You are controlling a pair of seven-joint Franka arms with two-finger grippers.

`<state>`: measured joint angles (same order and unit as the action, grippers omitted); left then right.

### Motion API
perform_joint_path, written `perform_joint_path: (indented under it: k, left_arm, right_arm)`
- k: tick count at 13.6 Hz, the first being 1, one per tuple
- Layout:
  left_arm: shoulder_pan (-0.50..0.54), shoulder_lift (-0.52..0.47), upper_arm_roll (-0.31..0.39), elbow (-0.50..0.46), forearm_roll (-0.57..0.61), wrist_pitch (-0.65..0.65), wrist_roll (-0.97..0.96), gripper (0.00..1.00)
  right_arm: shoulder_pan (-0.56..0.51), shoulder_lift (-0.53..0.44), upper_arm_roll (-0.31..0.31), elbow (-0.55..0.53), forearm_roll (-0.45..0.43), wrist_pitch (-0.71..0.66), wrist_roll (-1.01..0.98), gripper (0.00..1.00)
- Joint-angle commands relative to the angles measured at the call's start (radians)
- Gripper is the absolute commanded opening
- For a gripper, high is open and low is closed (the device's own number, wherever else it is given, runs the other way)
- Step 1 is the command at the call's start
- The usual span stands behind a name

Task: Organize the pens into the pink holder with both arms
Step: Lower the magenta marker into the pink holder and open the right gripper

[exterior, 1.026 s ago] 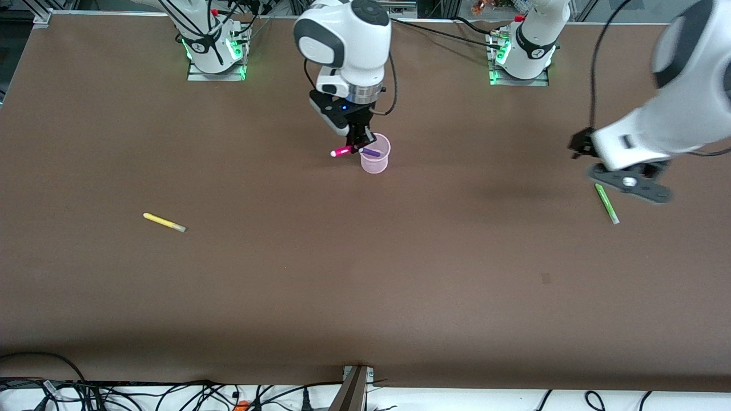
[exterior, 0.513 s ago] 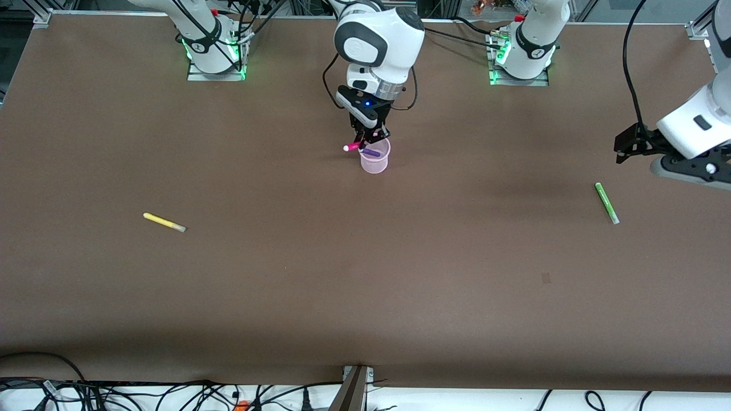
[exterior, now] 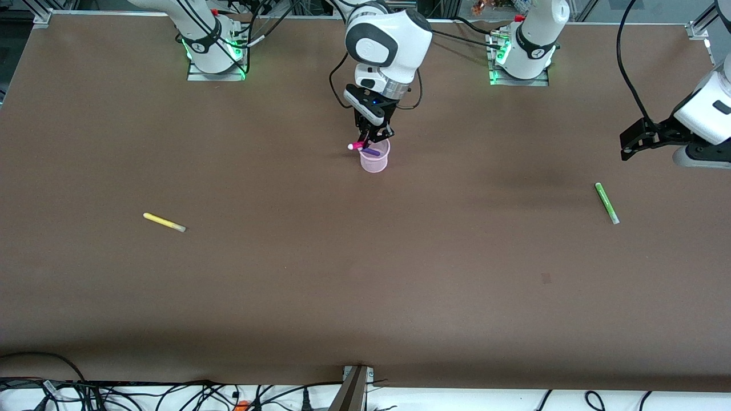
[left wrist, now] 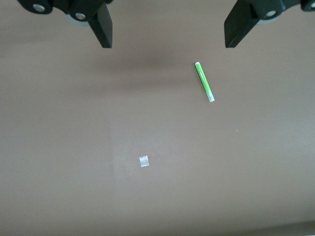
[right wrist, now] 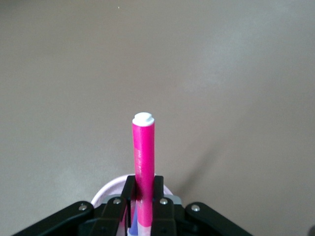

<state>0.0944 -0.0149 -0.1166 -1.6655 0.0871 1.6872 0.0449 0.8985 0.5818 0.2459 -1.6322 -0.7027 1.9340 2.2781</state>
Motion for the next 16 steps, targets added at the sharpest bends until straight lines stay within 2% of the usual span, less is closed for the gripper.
perform_joint_path:
  k: [1,8,9,10,11,12,13,14,16]
  left_arm:
    - [-0.038,-0.076,0.029,-0.077,-0.014,0.028,-0.022,1.00]
    - [-0.096,-0.082,0.054,-0.080,-0.004,0.037,-0.011,1.00]
    - [-0.096,-0.082,0.055,-0.080,-0.004,0.037,-0.010,1.00]
    - [-0.093,-0.074,0.057,-0.076,-0.006,0.037,-0.008,1.00]
    - [-0.094,-0.074,0.058,-0.071,-0.006,0.037,-0.008,1.00]
    - [-0.096,-0.073,0.058,-0.069,-0.004,0.037,-0.008,1.00]
    - [-0.105,-0.073,0.077,-0.071,-0.004,0.037,-0.008,1.00]
    - [-0.119,-0.071,0.090,-0.071,-0.006,0.039,-0.008,1.00]
    - [-0.125,-0.070,0.094,-0.072,-0.007,0.049,-0.011,1.00]
  right_arm:
    - [0.051,0.007,-0.043,0.023,-0.046,-0.035,0.052,0.00]
    - [0.085,0.070,-0.068,0.090,-0.064,-0.056,0.095,0.00]
    - [0.086,0.072,-0.068,0.095,-0.064,-0.056,0.095,0.07]
    - [0.088,0.072,-0.068,0.092,-0.064,-0.056,0.095,0.09]
    - [0.088,0.070,-0.068,0.095,-0.064,-0.056,0.095,0.28]
    - [0.088,0.070,-0.068,0.095,-0.064,-0.056,0.095,0.55]
    - [0.088,0.070,-0.070,0.097,-0.064,-0.056,0.095,0.71]
    - [0.088,0.069,-0.076,0.097,-0.066,-0.056,0.095,0.74]
    - [0.088,0.069,-0.079,0.118,-0.064,-0.072,0.093,0.93]
